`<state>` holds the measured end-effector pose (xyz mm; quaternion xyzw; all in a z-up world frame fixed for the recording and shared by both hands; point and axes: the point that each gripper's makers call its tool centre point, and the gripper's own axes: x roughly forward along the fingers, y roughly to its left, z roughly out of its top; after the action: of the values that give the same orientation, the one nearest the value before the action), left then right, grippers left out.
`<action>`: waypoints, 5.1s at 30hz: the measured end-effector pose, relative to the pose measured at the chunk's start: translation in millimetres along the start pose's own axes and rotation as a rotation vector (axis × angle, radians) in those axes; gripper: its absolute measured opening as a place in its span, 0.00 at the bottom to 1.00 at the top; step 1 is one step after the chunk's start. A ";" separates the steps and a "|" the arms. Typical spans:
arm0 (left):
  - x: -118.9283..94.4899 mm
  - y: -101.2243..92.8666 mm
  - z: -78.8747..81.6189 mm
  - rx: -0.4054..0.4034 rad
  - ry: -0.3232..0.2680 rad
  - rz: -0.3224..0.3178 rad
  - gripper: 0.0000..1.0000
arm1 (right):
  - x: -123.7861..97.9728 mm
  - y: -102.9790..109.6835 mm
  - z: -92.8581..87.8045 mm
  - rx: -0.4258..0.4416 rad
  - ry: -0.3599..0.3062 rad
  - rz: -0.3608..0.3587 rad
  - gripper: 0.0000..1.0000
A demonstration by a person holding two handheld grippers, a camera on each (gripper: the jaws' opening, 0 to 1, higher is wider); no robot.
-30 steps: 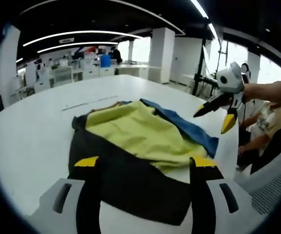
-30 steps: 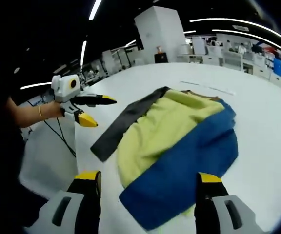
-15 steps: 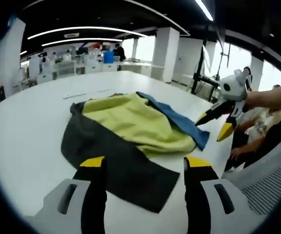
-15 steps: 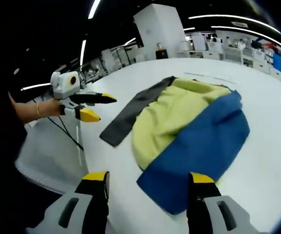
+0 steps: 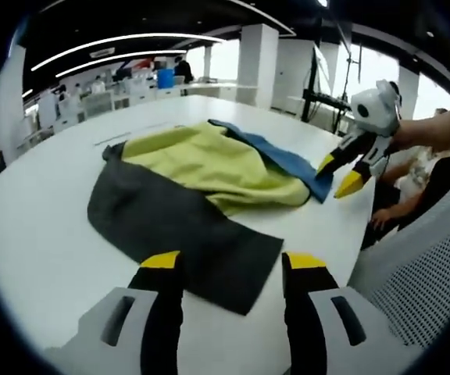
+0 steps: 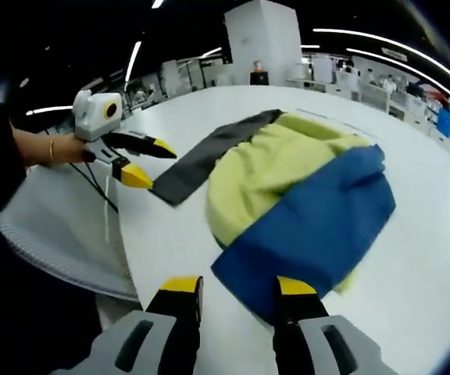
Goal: Fold the garment on the visible template until the final outline fits inside the template.
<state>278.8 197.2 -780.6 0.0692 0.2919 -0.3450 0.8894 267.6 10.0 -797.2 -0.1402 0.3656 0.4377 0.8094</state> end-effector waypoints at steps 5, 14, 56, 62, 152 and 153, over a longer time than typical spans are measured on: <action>5.0 -6.3 -6.2 0.022 0.030 -0.021 0.43 | 3.7 1.0 1.7 0.012 -0.009 -0.005 0.27; 9.8 -9.0 -16.3 0.081 0.072 -0.024 0.37 | 7.1 -5.6 0.5 -0.078 0.029 -0.075 0.19; -9.9 16.1 17.5 0.086 0.022 0.104 0.02 | -11.3 -22.1 23.9 -0.012 -0.068 -0.150 0.00; -25.8 32.8 42.9 0.017 -0.057 0.156 0.02 | -28.6 -36.6 43.5 -0.024 -0.116 -0.196 0.00; -107.8 324.6 17.6 -0.301 -0.086 0.751 0.02 | -157.4 -349.1 -55.4 0.667 -0.162 -0.789 0.00; -107.4 324.3 17.4 -0.294 -0.082 0.750 0.02 | -159.0 -353.3 -56.7 0.664 -0.160 -0.801 0.00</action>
<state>435.5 497.1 -730.8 0.0291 0.2571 0.0462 0.9649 472.0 -321.5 -755.8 0.0288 0.3392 -0.0362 0.9396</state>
